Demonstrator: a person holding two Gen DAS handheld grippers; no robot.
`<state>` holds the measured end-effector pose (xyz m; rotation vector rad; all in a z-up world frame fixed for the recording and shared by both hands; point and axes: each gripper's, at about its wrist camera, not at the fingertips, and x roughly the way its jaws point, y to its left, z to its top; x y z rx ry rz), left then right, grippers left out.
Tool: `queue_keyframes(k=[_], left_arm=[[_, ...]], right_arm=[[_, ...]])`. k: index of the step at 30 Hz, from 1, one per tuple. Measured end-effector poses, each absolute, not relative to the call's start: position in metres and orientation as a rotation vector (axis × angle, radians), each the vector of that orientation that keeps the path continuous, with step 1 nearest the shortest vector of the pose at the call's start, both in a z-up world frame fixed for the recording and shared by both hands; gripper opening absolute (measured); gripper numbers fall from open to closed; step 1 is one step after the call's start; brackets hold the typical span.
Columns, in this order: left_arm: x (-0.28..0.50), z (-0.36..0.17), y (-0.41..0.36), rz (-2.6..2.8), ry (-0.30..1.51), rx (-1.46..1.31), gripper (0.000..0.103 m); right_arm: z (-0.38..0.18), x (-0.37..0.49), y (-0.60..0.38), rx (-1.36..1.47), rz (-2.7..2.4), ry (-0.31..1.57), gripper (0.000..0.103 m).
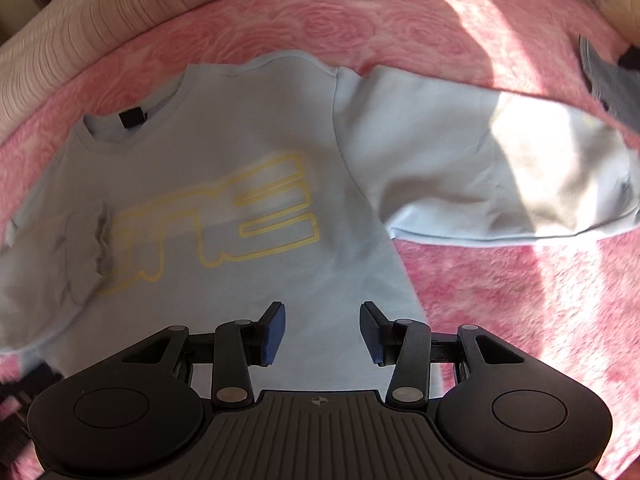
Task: Fold clothes
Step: 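Fold the held sleeve across the sweatshirt body with the left gripper and release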
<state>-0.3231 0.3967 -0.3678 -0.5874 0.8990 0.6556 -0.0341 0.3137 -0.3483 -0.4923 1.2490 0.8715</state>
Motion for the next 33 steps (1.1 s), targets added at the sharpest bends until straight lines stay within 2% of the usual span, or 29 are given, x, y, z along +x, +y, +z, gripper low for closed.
queue_keyframes(k=[4,15,18,21,26,28,30,33], left_arm=[[-0.356,-0.363,0.408,0.728,0.902,-0.694,0.023],[-0.407,-0.356,0.451,0.882,0.885,-0.722,0.022],[-0.416,-0.358,0.456,0.888,0.883,-0.743,0.022],[-0.416,-0.362,0.457,0.874,0.884,-0.742,0.022],[-0.412,-0.364,0.455,0.863,0.867,-0.742,0.022],[-0.409,-0.365,0.456,0.86,0.86,-0.747,0.022],[-0.405,-0.366,0.456,0.86,0.861,-0.741,0.022],[-0.398,-0.37,0.458,0.855,0.877,-0.726,0.022]], right_arm=[[-0.358,-0.042,0.32,-0.381,0.935,1.343,0.045],[-0.407,-0.098,0.395,0.035,1.154,1.593,0.043],[-0.422,-0.109,0.413,0.0,1.118,1.601,0.039],[-0.416,-0.122,0.425,-0.096,1.153,1.474,0.006],[-0.352,-0.133,0.41,-0.039,1.442,1.08,0.004],[-0.334,-0.123,0.396,-0.009,1.431,0.977,0.004],[-0.332,-0.103,0.381,-0.008,1.327,0.957,0.004],[-0.357,-0.075,0.375,-0.073,1.186,1.06,0.004]])
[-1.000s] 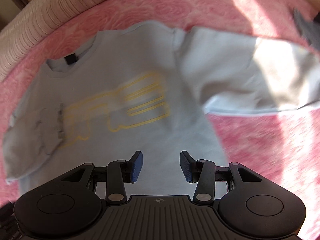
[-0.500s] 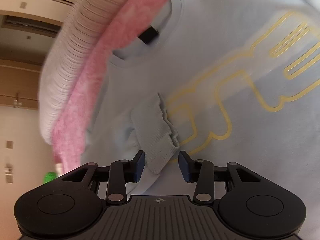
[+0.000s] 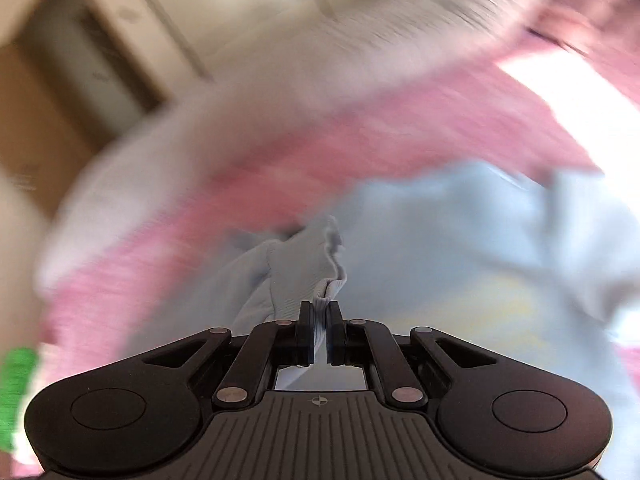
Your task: Fold clothes
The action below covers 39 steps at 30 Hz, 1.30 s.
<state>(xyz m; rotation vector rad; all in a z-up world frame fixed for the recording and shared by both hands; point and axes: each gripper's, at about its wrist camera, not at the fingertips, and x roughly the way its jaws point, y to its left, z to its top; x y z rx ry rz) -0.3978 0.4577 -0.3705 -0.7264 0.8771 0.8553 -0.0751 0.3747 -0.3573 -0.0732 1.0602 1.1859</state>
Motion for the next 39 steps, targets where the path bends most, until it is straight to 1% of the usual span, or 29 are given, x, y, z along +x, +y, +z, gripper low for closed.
queue_keyframes(k=[3,5,7,11,13,14,16,18,20,23,27,31,33,34,35,36,39], left_arm=[[-0.392,-0.374,0.459,0.859,0.896,-0.698,0.022],[-0.388,-0.375,0.461,0.856,0.902,-0.682,0.022],[-0.385,-0.373,0.463,0.844,0.895,-0.663,0.022],[-0.374,-0.38,0.468,0.831,0.917,-0.624,0.022],[-0.371,-0.391,0.471,0.873,0.962,-0.617,0.022],[-0.372,-0.395,0.473,0.886,0.975,-0.622,0.02],[-0.376,-0.396,0.474,0.895,0.968,-0.628,0.02],[-0.38,-0.395,0.471,0.904,0.967,-0.612,0.02],[-0.385,-0.397,0.47,0.91,0.965,-0.609,0.019],[-0.387,-0.393,0.471,0.916,0.958,-0.634,0.019],[-0.387,-0.369,0.467,0.921,0.916,-0.579,0.019],[-0.386,-0.353,0.472,0.952,0.852,-0.502,0.02],[-0.38,-0.355,0.479,0.937,0.86,-0.498,0.02],[-0.376,-0.357,0.483,0.919,0.86,-0.505,0.02],[-0.372,-0.358,0.486,0.901,0.861,-0.511,0.02],[-0.368,-0.361,0.489,0.877,0.86,-0.518,0.02],[-0.357,-0.371,0.492,0.832,0.884,-0.514,0.02]], right_arm=[[-0.379,-0.053,0.368,-0.101,1.089,1.141,0.004],[-0.379,-0.052,0.369,-0.113,1.098,1.125,0.004],[-0.364,-0.052,0.368,-0.085,1.154,1.063,0.004],[-0.326,-0.061,0.357,-0.011,1.325,0.875,0.004],[-0.342,-0.052,0.362,-0.107,1.228,0.91,0.004],[-0.351,-0.047,0.365,-0.153,1.175,0.931,0.004],[-0.385,-0.026,0.367,-0.227,1.01,1.052,0.004],[-0.398,-0.014,0.362,-0.191,0.976,1.11,0.004],[-0.393,-0.017,0.36,-0.184,1.004,1.09,0.004],[-0.389,-0.026,0.361,-0.279,1.041,1.026,0.004],[-0.395,-0.028,0.359,-0.296,0.994,1.066,0.005],[-0.379,-0.034,0.353,-0.305,0.986,1.044,0.008],[-0.382,-0.028,0.353,-0.249,0.952,1.101,0.014],[-0.383,-0.025,0.352,-0.219,0.933,1.13,0.02],[-0.389,-0.019,0.351,-0.17,0.901,1.178,0.026],[-0.394,-0.013,0.349,-0.112,0.864,1.227,0.028],[-0.405,0.003,0.332,0.12,0.826,1.317,0.029]])
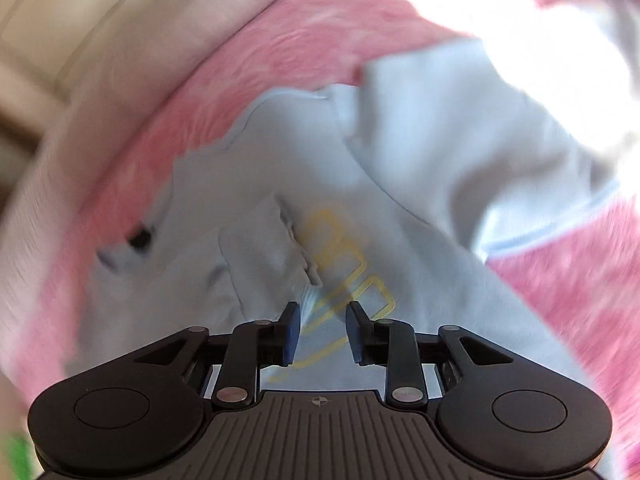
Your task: Fold clothes
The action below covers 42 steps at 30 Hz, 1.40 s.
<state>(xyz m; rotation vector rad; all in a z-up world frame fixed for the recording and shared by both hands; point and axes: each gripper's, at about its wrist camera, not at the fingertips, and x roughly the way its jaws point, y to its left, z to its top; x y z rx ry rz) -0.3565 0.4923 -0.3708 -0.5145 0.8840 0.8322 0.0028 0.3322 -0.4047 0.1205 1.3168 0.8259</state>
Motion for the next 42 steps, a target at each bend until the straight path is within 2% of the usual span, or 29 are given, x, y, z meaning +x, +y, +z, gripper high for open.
queue_keyframes(k=[3,4,8,13,14,16,24,30,37,42], left_arm=[[-0.348,-0.383,0.491,0.806,0.917,-0.509,0.02],[-0.347,-0.387,0.491,0.802,0.925,-0.512,0.02],[-0.347,-0.396,0.488,0.798,0.953,-0.517,0.02],[-0.347,-0.399,0.491,0.8,0.962,-0.519,0.02],[-0.346,-0.399,0.491,0.801,0.969,-0.51,0.02],[-0.344,-0.399,0.491,0.8,0.984,-0.483,0.02],[-0.339,-0.395,0.493,0.794,1.012,-0.456,0.02],[-0.336,-0.391,0.49,0.8,1.021,-0.475,0.02],[-0.324,-0.396,0.488,0.851,1.042,-0.512,0.018],[-0.307,-0.379,0.468,0.838,1.007,-0.556,0.018]], right_arm=[[-0.409,0.008,0.328,0.21,0.872,1.318,0.024],[-0.409,0.008,0.33,0.2,0.892,1.317,0.015],[-0.411,0.008,0.335,0.134,0.917,1.311,0.011],[-0.419,0.014,0.335,0.208,0.889,1.351,0.011],[-0.419,0.013,0.335,0.189,0.896,1.338,0.003],[-0.412,0.009,0.334,0.14,0.91,1.301,0.002],[-0.405,-0.01,0.334,-0.05,0.841,1.246,0.001],[-0.377,-0.012,0.327,-0.083,0.9,1.086,0.003],[-0.412,-0.019,0.339,-0.26,1.016,1.137,0.008],[-0.396,0.012,0.305,-0.141,0.969,1.234,0.012]])
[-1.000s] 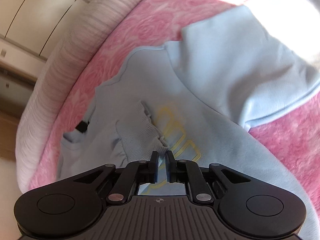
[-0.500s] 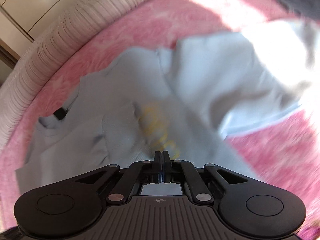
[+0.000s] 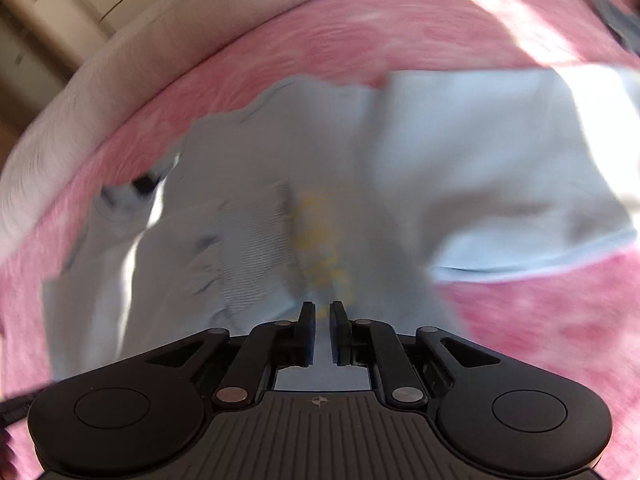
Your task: Fold clothes
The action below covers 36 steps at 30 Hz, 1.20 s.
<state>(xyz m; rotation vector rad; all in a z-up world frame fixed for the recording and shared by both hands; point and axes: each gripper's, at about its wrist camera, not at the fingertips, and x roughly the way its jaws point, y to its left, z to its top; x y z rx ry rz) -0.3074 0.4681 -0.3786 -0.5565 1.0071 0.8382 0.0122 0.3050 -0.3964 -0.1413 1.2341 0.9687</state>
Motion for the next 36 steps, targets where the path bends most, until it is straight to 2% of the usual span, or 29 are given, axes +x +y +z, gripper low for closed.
queue_keyframes(k=[3,5,6,14,20,22,24,25,30,36], left_arm=[[-0.289,-0.375,0.45,0.816,0.988,-0.59,0.018],[-0.276,-0.375,0.438,0.802,0.988,-0.589,0.019],[-0.269,-0.376,0.432,0.796,0.991,-0.587,0.019],[-0.232,-0.377,0.409,0.79,0.991,-0.633,0.019],[-0.228,-0.371,0.403,0.805,0.97,-0.678,0.019],[-0.23,-0.37,0.403,0.815,0.967,-0.681,0.019],[-0.235,-0.37,0.404,0.829,0.959,-0.695,0.019],[-0.239,-0.369,0.404,0.838,0.956,-0.702,0.019],[-0.262,-0.367,0.405,0.874,0.945,-0.73,0.019],[-0.295,-0.368,0.409,0.93,0.916,-0.793,0.019]], right_arm=[[-0.392,0.056,0.26,0.007,0.864,1.281,0.022],[-0.391,0.092,0.224,0.104,0.752,1.295,0.039],[-0.39,0.111,0.205,0.152,0.695,1.289,0.041],[-0.398,0.231,0.083,0.535,0.39,1.184,0.042],[-0.412,0.26,0.081,0.595,0.359,1.149,0.042],[-0.411,0.257,0.094,0.511,0.392,1.132,0.041],[-0.41,0.255,0.107,0.428,0.424,1.115,0.015],[-0.409,0.255,0.114,0.383,0.437,1.105,0.007],[-0.391,0.233,0.153,0.024,0.441,0.992,0.003],[-0.32,0.129,0.229,-0.189,0.834,0.669,0.003]])
